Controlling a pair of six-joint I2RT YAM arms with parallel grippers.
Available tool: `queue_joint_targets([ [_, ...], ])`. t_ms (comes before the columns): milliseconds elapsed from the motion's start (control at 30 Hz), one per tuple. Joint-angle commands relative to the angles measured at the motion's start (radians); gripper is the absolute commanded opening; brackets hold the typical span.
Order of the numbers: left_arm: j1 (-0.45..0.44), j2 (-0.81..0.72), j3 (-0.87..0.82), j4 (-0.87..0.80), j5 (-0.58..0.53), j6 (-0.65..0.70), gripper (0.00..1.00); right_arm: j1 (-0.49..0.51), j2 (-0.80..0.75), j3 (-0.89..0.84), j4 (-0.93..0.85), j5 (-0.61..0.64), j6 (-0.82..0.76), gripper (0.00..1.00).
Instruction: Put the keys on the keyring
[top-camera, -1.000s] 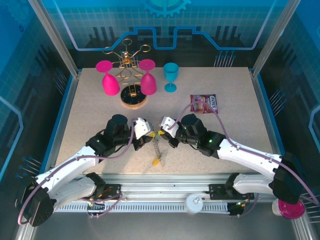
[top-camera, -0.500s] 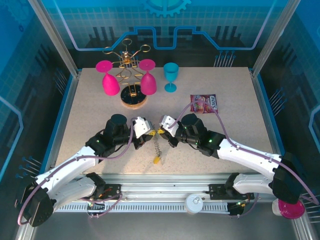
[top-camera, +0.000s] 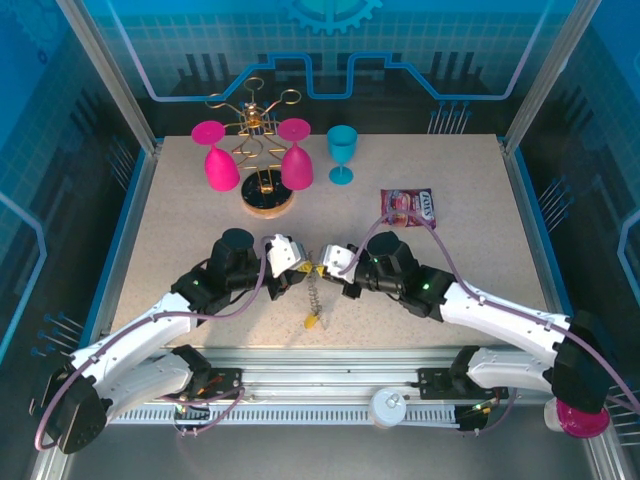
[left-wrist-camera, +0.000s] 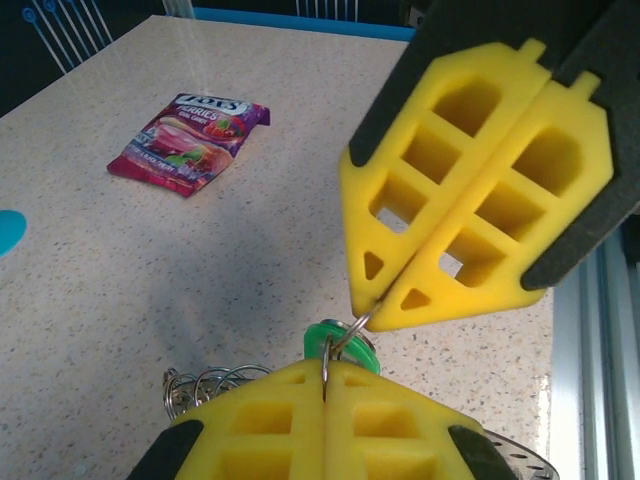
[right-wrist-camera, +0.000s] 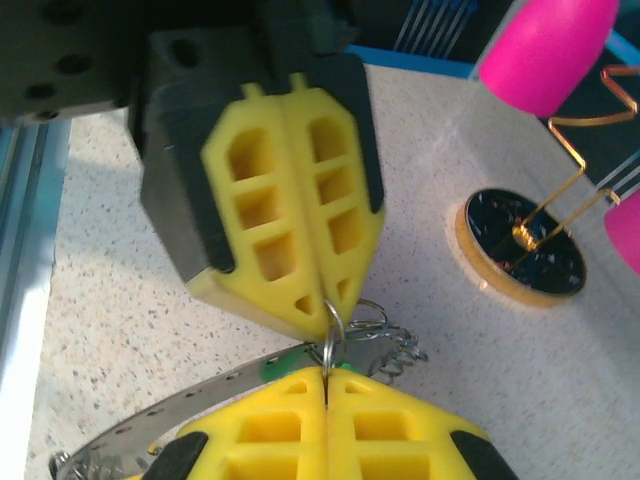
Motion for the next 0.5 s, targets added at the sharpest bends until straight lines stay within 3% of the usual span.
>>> queue_joint_targets([
  [0, 0.0, -0.013, 0.032, 0.034, 0.032, -0.012, 0.0, 0.025, -0.026, -0.008, -0.035, -0.044, -0.187, 0.0],
  [300, 0.001, -0.001, 0.046, 0.021, 0.048, -0.011, 0.0, 0.077, 0.021, 0.033, -0.145, 0.104, -0.426, 0.0],
  [467, 0.002, 0.004, 0.047, 0.012, 0.051, 0.004, 0.0, 0.069, 0.014, 0.048, -0.133, 0.118, -0.388, 0.0],
])
